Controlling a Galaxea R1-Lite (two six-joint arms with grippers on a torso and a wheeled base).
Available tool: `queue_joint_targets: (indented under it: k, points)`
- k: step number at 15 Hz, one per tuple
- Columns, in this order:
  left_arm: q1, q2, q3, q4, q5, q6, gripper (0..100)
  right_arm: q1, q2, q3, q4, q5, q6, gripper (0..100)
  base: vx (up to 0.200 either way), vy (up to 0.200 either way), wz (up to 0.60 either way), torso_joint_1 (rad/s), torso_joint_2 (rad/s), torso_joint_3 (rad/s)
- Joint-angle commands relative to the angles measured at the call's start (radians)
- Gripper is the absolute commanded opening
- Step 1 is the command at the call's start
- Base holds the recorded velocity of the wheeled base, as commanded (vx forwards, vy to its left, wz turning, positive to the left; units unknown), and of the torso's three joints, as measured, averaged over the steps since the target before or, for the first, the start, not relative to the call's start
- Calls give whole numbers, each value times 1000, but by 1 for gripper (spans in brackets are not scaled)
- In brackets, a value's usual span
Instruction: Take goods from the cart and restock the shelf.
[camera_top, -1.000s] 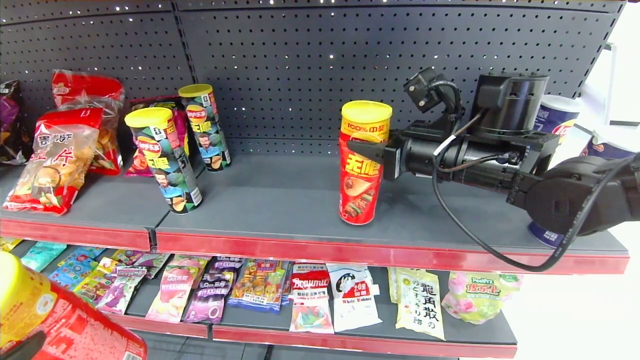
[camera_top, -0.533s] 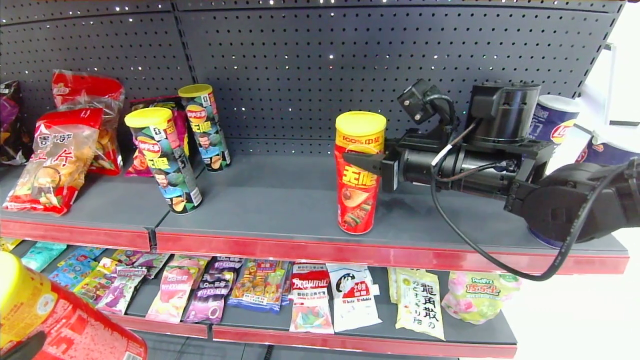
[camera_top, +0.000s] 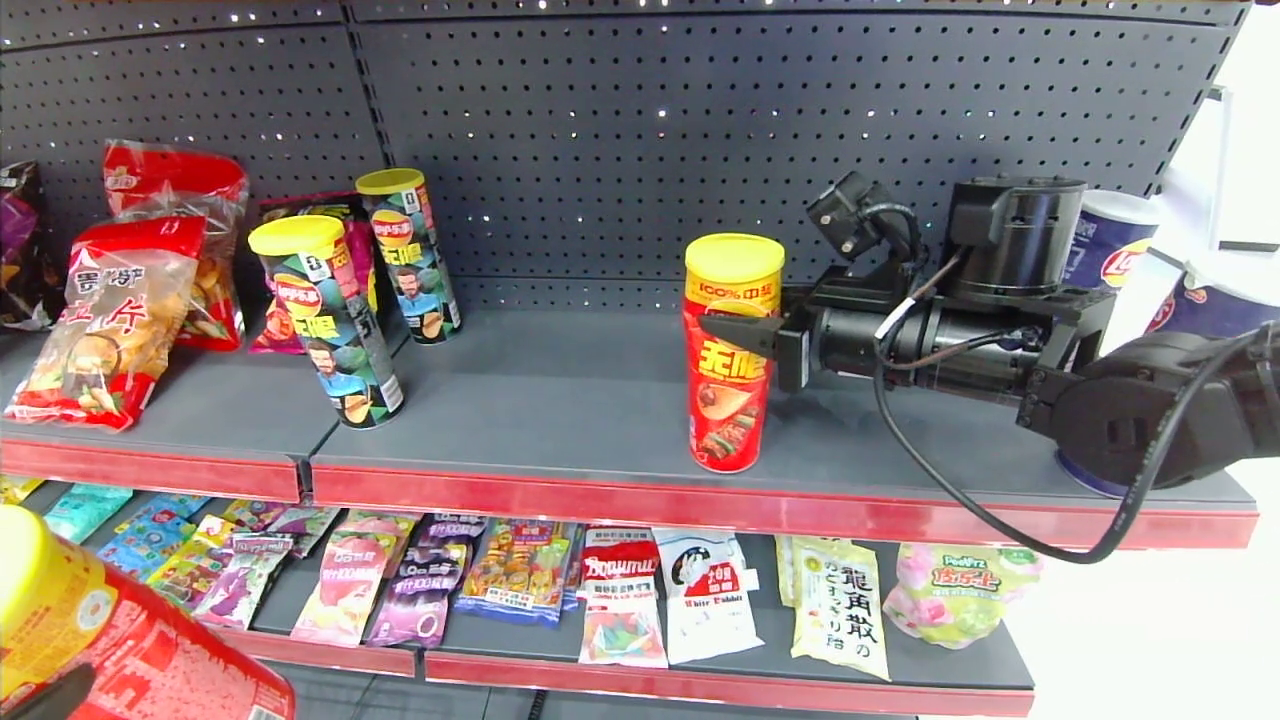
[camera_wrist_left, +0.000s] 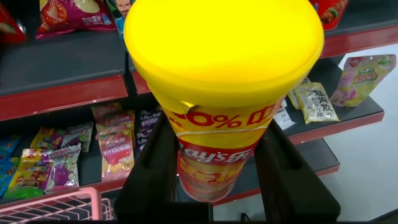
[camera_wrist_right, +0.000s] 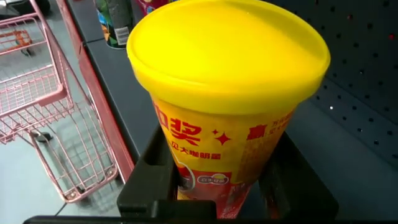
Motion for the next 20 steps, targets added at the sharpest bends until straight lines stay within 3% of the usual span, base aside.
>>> queue_joint_targets:
  k: [1,19,20]
  points:
    - [-1,2,0,0,0,0,0,0,-5,12,3,2,0,0,0,0,0,0,0,0]
    - [1,1,1,1,0,0,0,26,-34,52,1,28,8,0,0,0,0,0,0,0]
    - [-1,1,1,1,0,-2,0,26,-34,54,1,27,8,100,0,0,0,0,0,0]
